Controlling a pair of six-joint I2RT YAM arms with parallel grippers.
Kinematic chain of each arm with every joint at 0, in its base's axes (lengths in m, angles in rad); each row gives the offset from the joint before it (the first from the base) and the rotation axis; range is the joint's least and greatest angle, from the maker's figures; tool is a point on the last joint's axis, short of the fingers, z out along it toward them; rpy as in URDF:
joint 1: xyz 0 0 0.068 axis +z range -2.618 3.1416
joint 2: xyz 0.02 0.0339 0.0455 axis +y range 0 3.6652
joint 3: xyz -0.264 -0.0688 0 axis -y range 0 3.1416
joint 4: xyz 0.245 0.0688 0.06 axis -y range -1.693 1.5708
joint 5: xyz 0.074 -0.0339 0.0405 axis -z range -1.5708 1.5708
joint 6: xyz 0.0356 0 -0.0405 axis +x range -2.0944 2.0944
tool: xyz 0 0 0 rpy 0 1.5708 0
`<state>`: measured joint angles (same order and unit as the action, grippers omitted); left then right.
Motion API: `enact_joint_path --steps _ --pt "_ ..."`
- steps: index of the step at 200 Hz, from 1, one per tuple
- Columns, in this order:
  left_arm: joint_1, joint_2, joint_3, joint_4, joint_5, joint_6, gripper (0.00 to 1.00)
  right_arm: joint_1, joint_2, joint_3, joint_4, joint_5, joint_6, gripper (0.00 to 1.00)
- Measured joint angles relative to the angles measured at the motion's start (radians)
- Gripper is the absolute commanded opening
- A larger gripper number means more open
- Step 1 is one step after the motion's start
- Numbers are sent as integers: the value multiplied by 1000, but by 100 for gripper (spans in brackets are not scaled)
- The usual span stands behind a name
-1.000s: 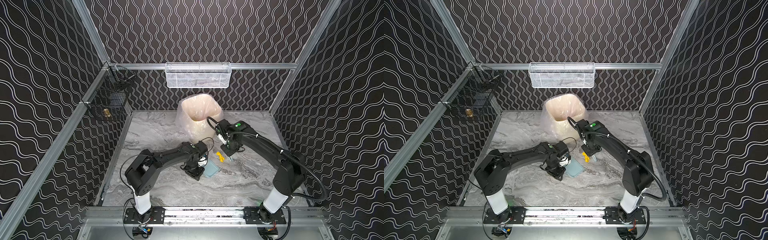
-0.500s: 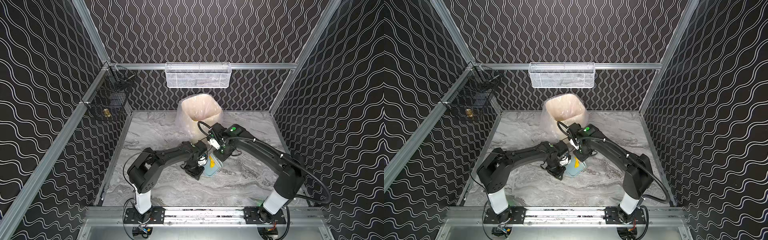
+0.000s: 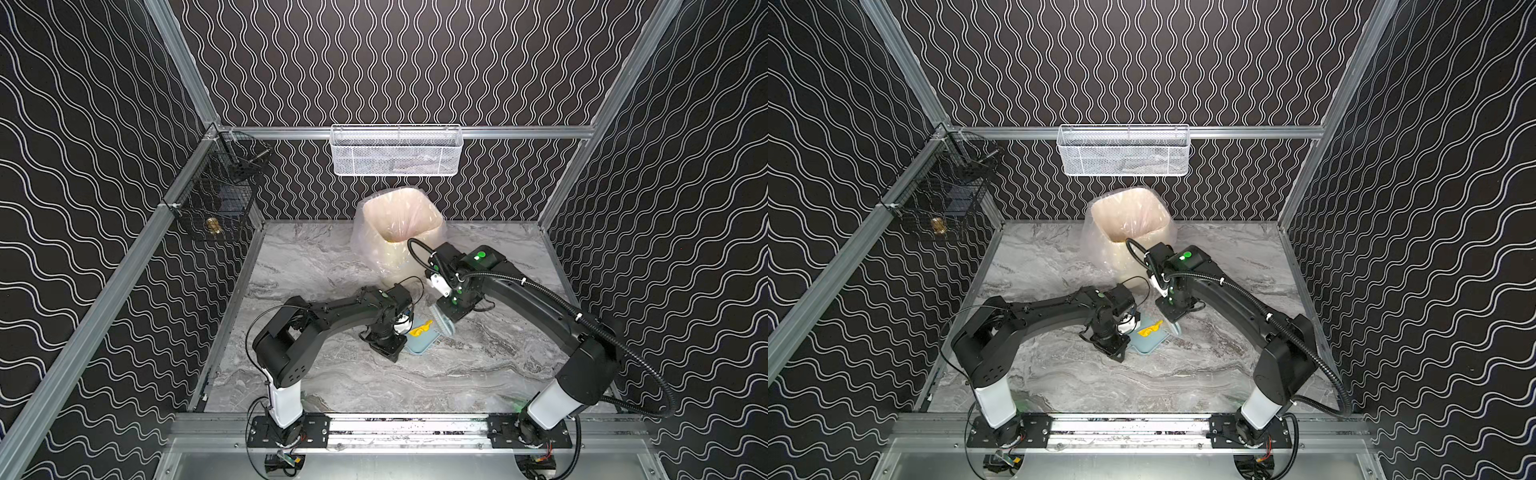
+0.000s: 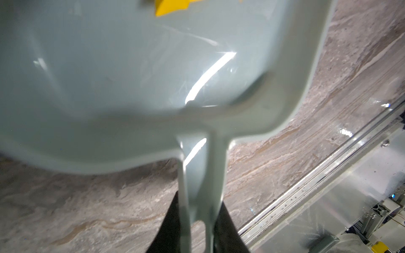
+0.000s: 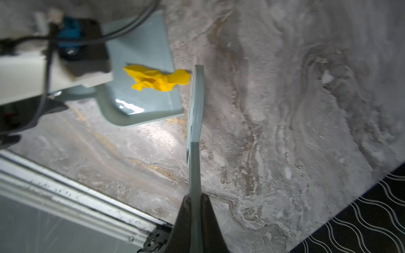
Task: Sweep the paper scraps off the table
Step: 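Sweep the last yellow scrap into the dustpan with the right gripper's brush, then lift the dustpan to the bin with the left gripper while the right withdraws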
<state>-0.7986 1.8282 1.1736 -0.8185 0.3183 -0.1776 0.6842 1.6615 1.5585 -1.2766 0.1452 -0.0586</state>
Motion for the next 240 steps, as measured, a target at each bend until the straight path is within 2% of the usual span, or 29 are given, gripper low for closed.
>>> enact_joint_path --steps 41,73,116,149,188,240 --pt "0 -9 -12 7 3 0 0 -6 95 64 32 13 22 0" --pt "0 -18 -16 7 2 -1 0 16 114 90 52 -15 23 0" --pt "0 -44 -34 14 -2 -4 0 53 40 63 60 -126 69 0" --pt "0 -77 -67 30 -1 -11 0 53 -3 31 33 -120 105 0" --pt "-6 -199 -141 43 -9 -29 0 -8 -73 45 3 -96 123 0" --pt "-13 -460 -226 21 -28 -91 0 -142 -185 27 8 -125 126 0"
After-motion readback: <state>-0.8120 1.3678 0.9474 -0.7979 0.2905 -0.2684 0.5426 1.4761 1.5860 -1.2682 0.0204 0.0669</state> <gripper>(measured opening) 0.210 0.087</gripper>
